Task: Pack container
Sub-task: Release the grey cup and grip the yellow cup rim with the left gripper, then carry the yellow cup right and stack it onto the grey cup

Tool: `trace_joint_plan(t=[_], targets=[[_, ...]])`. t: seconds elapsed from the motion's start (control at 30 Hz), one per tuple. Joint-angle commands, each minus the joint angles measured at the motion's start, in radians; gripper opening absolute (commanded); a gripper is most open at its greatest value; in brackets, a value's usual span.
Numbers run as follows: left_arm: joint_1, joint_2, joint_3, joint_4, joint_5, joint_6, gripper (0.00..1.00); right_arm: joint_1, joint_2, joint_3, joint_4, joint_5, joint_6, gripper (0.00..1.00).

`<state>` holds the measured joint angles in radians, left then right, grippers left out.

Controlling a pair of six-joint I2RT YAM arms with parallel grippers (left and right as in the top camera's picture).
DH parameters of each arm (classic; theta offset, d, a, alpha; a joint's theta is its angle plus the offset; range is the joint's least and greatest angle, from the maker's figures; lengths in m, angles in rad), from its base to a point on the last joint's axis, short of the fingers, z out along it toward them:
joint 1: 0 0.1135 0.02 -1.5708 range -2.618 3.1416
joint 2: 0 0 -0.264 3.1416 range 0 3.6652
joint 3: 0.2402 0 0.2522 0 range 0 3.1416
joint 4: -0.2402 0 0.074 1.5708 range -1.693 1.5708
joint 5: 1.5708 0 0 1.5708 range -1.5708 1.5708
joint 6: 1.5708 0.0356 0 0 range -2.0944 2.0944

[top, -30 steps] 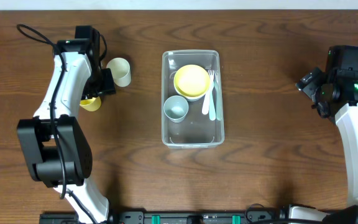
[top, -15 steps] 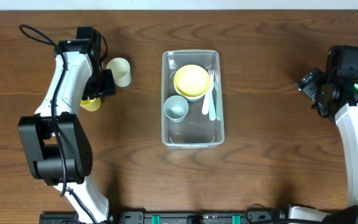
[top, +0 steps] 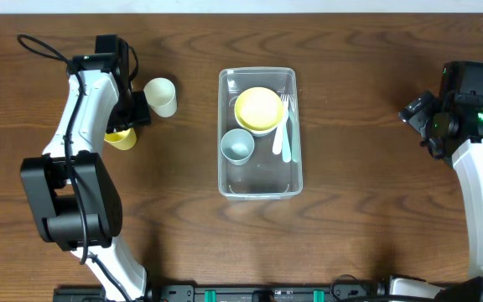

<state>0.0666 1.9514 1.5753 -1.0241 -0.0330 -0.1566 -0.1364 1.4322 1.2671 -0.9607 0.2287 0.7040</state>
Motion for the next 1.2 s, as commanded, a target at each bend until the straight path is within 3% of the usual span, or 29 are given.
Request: trace_joint_plan(t=[0.0,0.5,0.67,0.83,1.17], targets=[[0.004,0.019,-0.018,0.002,-0.012,0.010,0.49,-0.003,-0.001,0.013,-0.001,0.018,0.013,0.99],[0.004,0.039,-0.023,0.016,-0.012,0.010,0.44,-0.003,-0.001,0.013,-0.001,0.018,0.013,0.99],[0.004,0.051,-0.023,0.019,-0.012,0.010,0.32,-0.003,-0.001,0.013,-0.001,0.018,0.013,0.99],[0.004,0.063,-0.023,0.019,-0.012,0.009,0.07,-0.003,-0.001,0.013,-0.001,0.018,0.013,0.99],[0.004,0.054,-0.023,-0.023,-0.011,-0.024,0.06,-0.003,-0.001,0.013,0.000,0.018,0.013,0.99]])
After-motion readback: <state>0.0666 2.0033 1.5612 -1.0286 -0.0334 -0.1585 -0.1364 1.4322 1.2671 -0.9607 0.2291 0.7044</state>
